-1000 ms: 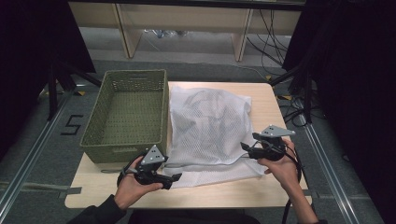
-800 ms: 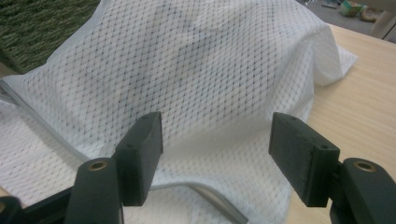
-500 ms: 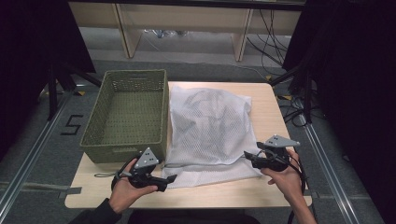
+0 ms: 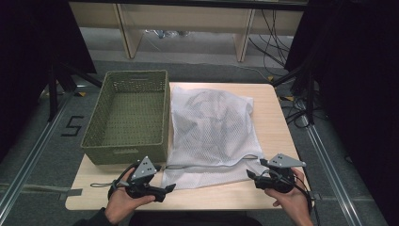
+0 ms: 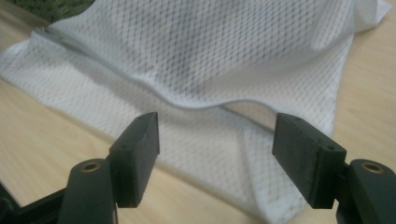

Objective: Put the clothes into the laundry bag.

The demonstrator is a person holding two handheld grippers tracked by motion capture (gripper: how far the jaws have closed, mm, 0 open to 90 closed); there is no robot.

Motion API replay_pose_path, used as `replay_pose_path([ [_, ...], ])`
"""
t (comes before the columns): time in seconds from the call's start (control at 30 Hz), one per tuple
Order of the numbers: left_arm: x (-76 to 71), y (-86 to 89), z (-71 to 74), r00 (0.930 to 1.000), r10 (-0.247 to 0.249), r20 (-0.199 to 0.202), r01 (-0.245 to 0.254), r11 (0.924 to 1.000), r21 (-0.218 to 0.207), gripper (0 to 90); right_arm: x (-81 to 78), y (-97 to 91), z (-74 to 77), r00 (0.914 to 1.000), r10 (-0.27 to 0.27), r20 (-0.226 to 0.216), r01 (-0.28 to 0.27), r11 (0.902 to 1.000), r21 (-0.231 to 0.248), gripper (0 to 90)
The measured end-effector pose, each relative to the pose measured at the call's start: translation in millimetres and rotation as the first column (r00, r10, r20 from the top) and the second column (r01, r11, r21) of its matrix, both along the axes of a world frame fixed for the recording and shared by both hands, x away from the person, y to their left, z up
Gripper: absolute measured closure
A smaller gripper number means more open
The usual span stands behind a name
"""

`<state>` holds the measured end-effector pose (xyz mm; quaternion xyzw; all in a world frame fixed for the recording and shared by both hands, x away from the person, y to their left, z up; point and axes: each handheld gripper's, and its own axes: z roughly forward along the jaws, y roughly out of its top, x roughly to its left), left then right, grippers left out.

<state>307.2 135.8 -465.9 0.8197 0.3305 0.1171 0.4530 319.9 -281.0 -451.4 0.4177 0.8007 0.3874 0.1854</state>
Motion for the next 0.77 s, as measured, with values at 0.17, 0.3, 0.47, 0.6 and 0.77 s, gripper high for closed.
replay_pose_path([
  [0.17,-4.8,1.0,0.4,0.9999,-0.004,-0.01,0.004,0.9999,0.01,17.5,-8.5,0.2,-4.4,0.9997,0.024,-0.006,-0.024,0.9995,-0.019,31.8],
  [0.3,-5.6,0.8,2.9,0.9997,-0.022,0.003,0.022,0.9996,0.02,17.7,-14.8,1.1,-4.2,0.9992,0.038,-0.013,-0.038,0.9991,-0.016,31.7],
  [0.47,-4.5,-1.9,2.5,0.9996,-0.027,0.005,0.027,0.9994,0.021,17.9,-13.7,2.6,-6.2,0.9984,0.054,0.018,-0.053,0.9979,-0.038,31.5],
  [0.6,-4.6,-2.1,3.2,0.9996,-0.021,0.017,0.02,0.9995,0.026,17.9,-13.0,2.5,-7.0,0.9984,0.055,0.008,-0.055,0.9973,-0.05,31.3],
  [0.77,-3.4,-2.7,2.8,0.9997,-0.024,0.009,0.024,0.9996,0.014,17.9,-11.9,0.7,-8.0,0.9991,0.041,0.006,-0.041,0.9982,-0.044,30.8],
])
